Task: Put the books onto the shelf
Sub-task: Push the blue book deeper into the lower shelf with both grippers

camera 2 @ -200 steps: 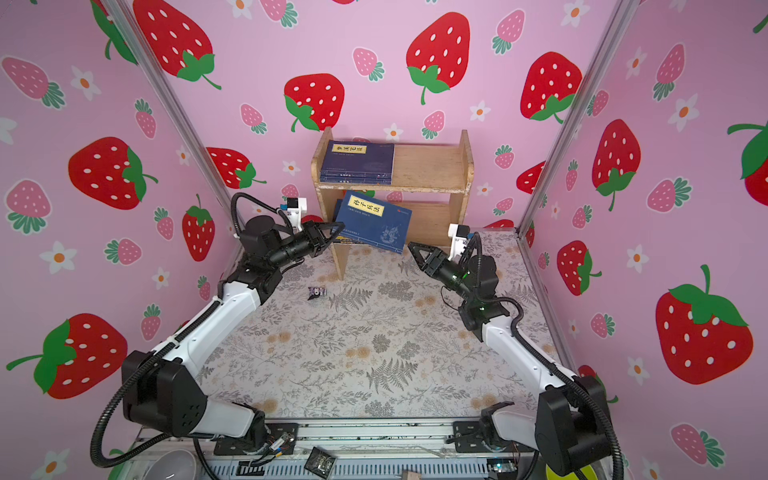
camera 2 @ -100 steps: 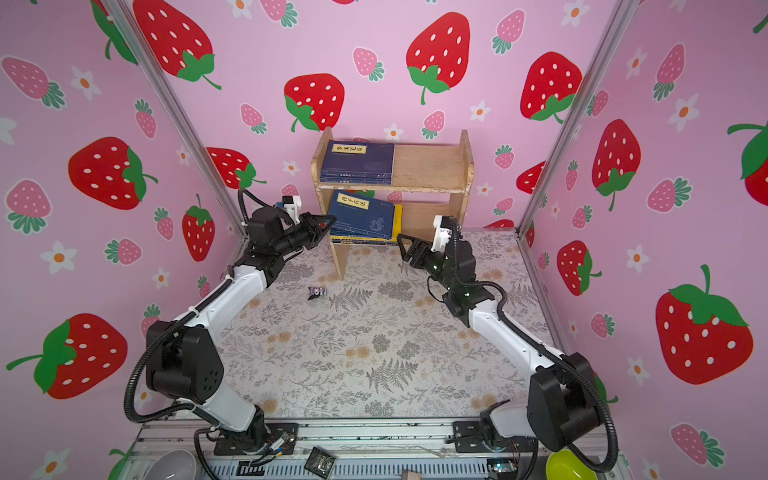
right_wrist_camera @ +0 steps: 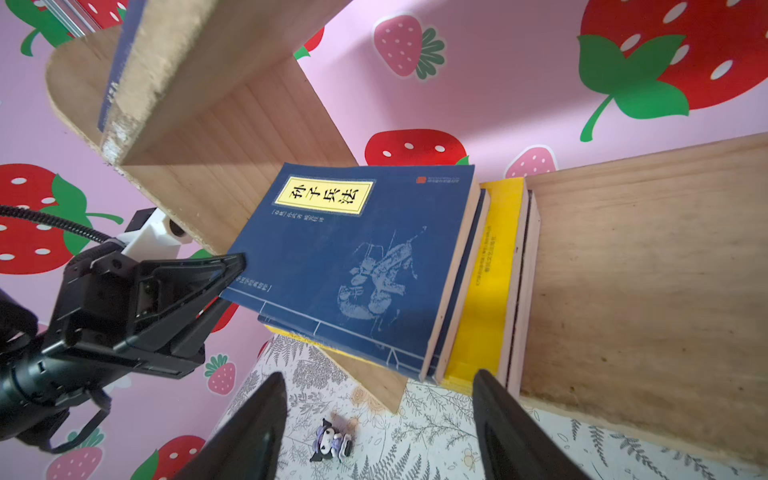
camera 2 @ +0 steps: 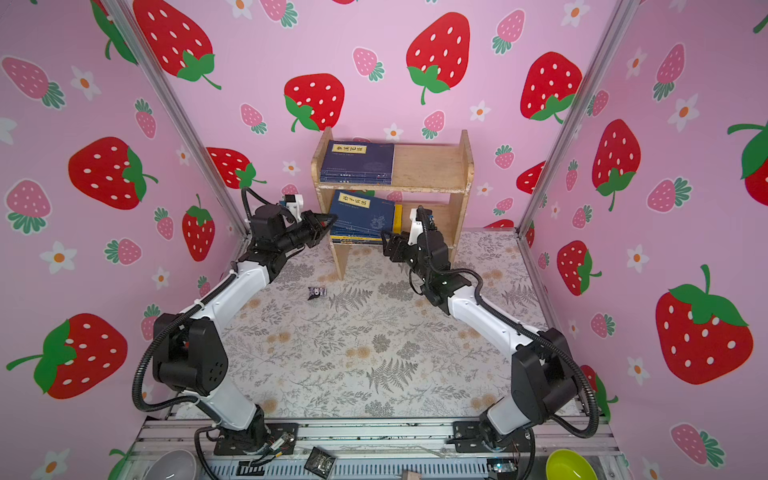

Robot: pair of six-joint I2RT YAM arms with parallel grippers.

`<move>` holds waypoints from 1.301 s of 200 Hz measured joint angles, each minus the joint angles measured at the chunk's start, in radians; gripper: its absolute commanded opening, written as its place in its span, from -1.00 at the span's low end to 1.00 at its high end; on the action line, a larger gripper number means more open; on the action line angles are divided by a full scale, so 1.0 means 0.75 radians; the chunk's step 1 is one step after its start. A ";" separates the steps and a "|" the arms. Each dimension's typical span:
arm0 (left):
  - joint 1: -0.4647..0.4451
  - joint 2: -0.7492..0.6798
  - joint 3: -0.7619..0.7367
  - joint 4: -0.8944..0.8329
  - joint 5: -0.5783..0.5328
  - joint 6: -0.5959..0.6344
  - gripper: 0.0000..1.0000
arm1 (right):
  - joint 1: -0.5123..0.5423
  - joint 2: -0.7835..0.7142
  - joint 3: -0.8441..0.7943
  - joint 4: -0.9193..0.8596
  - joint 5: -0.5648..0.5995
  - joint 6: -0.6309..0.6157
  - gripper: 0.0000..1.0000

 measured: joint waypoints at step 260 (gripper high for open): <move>0.029 0.015 0.004 -0.096 0.054 -0.014 -0.38 | 0.025 0.247 0.240 -0.126 0.098 0.035 -0.06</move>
